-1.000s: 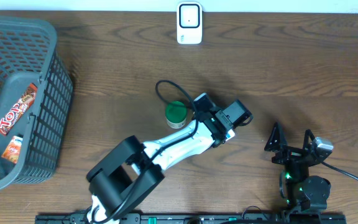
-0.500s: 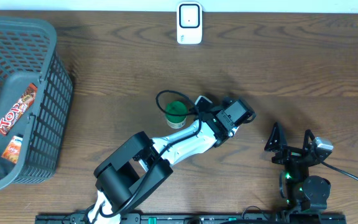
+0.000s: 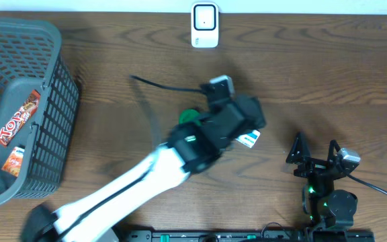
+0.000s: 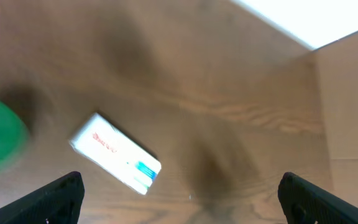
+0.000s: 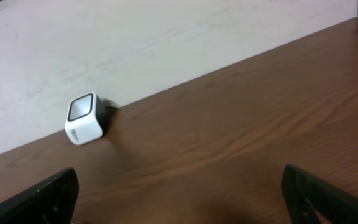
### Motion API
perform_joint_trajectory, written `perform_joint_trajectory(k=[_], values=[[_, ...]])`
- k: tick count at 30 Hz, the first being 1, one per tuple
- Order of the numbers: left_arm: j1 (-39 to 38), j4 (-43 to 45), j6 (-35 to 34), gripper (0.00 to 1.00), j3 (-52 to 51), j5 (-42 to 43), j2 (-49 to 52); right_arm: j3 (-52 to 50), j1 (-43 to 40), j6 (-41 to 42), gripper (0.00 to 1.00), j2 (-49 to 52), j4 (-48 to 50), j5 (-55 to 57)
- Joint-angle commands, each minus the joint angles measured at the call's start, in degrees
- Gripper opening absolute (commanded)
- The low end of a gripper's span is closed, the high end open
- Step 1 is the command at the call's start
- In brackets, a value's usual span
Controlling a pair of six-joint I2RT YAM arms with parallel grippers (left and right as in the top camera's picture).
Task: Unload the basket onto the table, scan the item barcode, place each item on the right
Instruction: 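Place the Panadol box right of the jar and release it, then reach into the basket and grasp the orange Kleenex tissue pack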
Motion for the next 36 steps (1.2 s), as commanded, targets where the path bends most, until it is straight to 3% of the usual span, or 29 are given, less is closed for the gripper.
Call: perform_joint_trajectory(k=[1,3,5,6,9,14,17,24,36], values=[[7.28,-4.39,20.52,0.99,0.48,-1.70,-12.90,-0.07,-0.35,-0.72,0.99,-0.31,-0.20,0.15],[12.11,-6.34,23.37,0.99,0.50,-1.68,-17.99,-0.07,-0.35,-0.72,0.99,-0.31,-0.20,0.15],[22.99,-10.01,25.59,0.99,0.72,-1.64,-25.79,-0.07,-0.35,-0.72,0.99,-0.31,-0.20,0.15],[31.91,-13.00,26.43,0.99,1.38,-1.64,-30.34,-0.07,-0.35,-0.72,0.99,-0.31,-0.20,0.15],[45.16,-17.05,28.61,0.99,3.02,-1.64,-35.41,-0.07,-0.35,-0.72,0.99,-0.31,-0.20,0.15],[67.36,-22.82,28.83,0.99,5.84,-1.64,-37.97,-0.07,-0.35,-0.72,0.99,-0.31,-0.20,0.15],[76.30,-24.61,27.58,0.99,5.84,-1.38,-36.06,-0.07,-0.35,-0.72,0.99,-0.31,-0.17,0.15],[86.97,-26.23,27.61,0.99,5.84,-0.39,-26.88,-0.07,-0.35,-0.72,0.99,-0.31,-0.20,0.15],[93.57,-32.68,27.58,1.00,5.81,-0.39,-10.23,-0.07,-0.35,-0.72,0.99,-0.31,-0.17,0.15]])
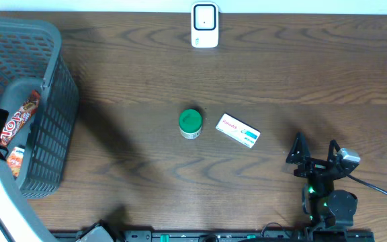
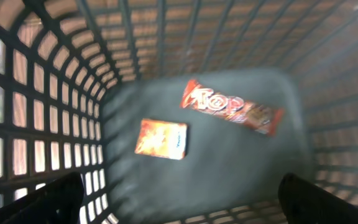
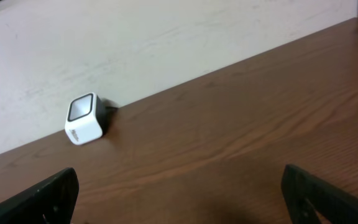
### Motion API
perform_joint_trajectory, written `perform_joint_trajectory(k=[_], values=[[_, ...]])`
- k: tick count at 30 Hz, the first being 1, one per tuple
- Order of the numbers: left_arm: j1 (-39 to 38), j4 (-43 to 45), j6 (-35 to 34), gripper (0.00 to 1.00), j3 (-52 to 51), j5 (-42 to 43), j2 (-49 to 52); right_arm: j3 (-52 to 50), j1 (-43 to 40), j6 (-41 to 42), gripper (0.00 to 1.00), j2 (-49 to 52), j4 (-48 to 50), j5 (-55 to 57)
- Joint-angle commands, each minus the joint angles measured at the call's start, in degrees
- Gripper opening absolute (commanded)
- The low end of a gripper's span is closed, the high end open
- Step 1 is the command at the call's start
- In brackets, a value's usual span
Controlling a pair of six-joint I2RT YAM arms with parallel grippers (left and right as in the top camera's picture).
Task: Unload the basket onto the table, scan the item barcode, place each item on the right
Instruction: 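Reach into the basket and grasp the orange Kleenex tissue pack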
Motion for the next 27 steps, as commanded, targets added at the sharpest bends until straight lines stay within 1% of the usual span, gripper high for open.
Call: perform_joint_trajectory(k=[1,8,14,20,27], values=[[1.90,-1.57,0.74,1.00,0.09,-0.17,4.11,-0.07,-0.35,-0.72,0.99,-0.31,-0.20,0.17],[4.02,-3.17,1.22,1.00,-0.09,-0.20,12.63,-0.07,-0.35,-0.72,1.00,-0.31,-0.22,0.17],[5.64,-3.39,2.08,1.00,-1.68,-0.42,17.94,-0.07,-0.35,-0.72,0.99,-0.31,-0.22,0.17],[8.37,0.00,2.56,1.00,-6.73,-0.37,20.70,-0.07,-0.35,-0.72,0.99,-0.31,-0.22,0.17],[8.94,5.16,3.63,1.00,-11.47,0.17,20.72,-0.07,-0.35,-0.72,0.99,-0.31,-0.22,0.17]])
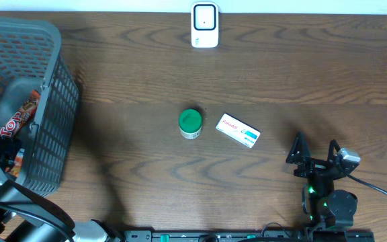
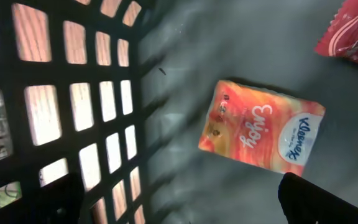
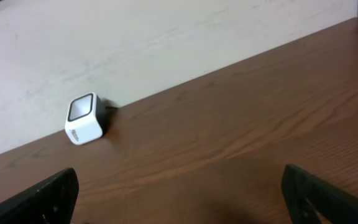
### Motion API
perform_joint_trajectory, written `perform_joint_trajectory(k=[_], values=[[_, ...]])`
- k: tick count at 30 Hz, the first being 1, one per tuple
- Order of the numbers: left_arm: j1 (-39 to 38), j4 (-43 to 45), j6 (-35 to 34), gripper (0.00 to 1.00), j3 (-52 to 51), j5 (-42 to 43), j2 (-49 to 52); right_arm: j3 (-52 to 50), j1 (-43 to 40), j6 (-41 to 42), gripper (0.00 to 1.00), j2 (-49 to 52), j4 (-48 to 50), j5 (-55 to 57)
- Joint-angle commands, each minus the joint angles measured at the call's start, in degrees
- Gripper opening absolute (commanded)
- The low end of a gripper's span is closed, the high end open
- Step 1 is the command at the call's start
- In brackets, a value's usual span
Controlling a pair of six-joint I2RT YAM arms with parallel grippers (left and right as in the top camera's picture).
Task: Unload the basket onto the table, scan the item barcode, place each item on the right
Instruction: 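Reach into the basket and grasp the orange Kleenex tissue pack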
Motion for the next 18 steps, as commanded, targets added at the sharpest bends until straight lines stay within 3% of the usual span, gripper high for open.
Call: perform_joint_trajectory(k=[1,8,12,18], values=[[0.13,1.53,1.49,1.00,-1.77,0.63,0.33,-0.07,-0.35,-0.72,0.99,-0.31,-0.24,0.15],[0.13,4.85,2.10,1.00,-3.37,2.80,1.44,-0.07,-0.35,-0.72,0.99,-0.31,-0.24,0.15],[0.13,8.00,7.30,0.98,-3.37,8.37,2.84,-0.07,-0.35,-0.72,0.99,-0.31,-0.22,0.15],[0.13,10.67,8.74,0.98,-3.37,9.92,4.96,-0.07,-0.35,-0.72,0.99,-0.31,-0.24,0.15]])
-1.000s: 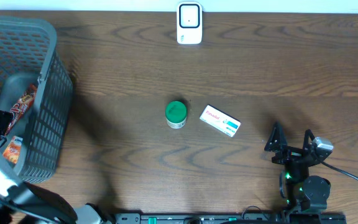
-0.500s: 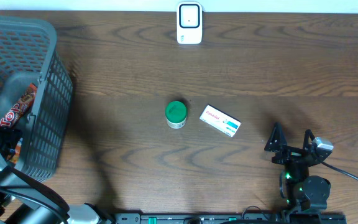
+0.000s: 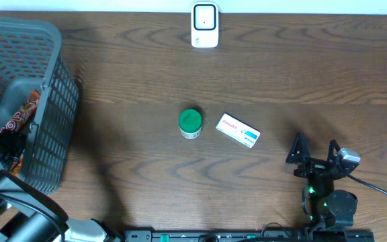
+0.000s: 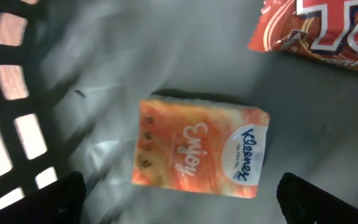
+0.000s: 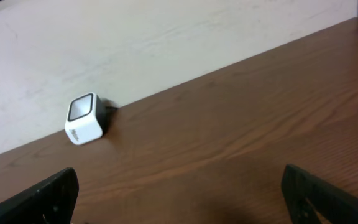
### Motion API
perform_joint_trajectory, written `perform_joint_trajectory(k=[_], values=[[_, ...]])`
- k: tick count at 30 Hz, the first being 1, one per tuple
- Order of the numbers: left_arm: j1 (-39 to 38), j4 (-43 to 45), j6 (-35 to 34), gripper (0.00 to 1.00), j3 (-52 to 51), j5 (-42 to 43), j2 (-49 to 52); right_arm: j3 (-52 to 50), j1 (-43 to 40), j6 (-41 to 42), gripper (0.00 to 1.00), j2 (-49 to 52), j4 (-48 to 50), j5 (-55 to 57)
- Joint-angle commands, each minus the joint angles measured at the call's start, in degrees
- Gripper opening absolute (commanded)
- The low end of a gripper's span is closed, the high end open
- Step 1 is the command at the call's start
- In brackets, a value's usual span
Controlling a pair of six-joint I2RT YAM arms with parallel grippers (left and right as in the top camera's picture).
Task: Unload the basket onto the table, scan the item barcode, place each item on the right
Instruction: 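Reach into the basket and grasp the orange Kleenex tissue pack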
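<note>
My left gripper point(image 4: 179, 190) is open and low inside the grey basket point(image 3: 52, 101), just over an orange Kleenex tissue pack point(image 4: 201, 149) lying flat on the basket floor. The pack sits between the two dark fingertips point(image 4: 64, 198) and nothing is held. A red Top candy bar point(image 4: 328, 31) lies beyond the pack. The white scanner point(image 3: 205, 25) stands at the table's far edge and also shows as a small scanner point(image 5: 84, 118) in the right wrist view. My right gripper point(image 5: 179, 199) rests open at the front right, holding nothing.
A green-capped round item point(image 3: 190, 123) and a white box with a blue end point(image 3: 238, 130) lie side by side mid-table. The basket's lattice walls point(image 4: 11, 124) close in on the left gripper's left side. The right arm's base point(image 3: 328, 202) sits at the front edge.
My left gripper has come closer to the tissue pack, which now fills the middle of the wrist view, with the basket wall mostly out of frame. The right arm has not moved.
My left gripper was open above the white box and green item mid-table. Then it hung over the basket, looking down at the candy bar and tissue pack. Then it was down inside the basket beside the pack, and now sits directly over it.
</note>
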Motion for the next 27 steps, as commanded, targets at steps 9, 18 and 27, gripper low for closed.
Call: perform_joint_trajectory(k=[9,18,27], values=[[0.15,2.97,2.60,0.98,-0.35,1.73,4.50,-0.07,-0.35,-0.72,0.99,-0.31,-0.22,0.17],[0.15,5.44,2.58,0.98,-0.35,1.77,8.48,-0.07,-0.35,-0.72,0.99,-0.31,-0.20,0.17],[0.15,6.05,2.58,0.91,-0.35,1.75,13.22,-0.07,-0.35,-0.72,0.99,-0.31,-0.22,0.17]])
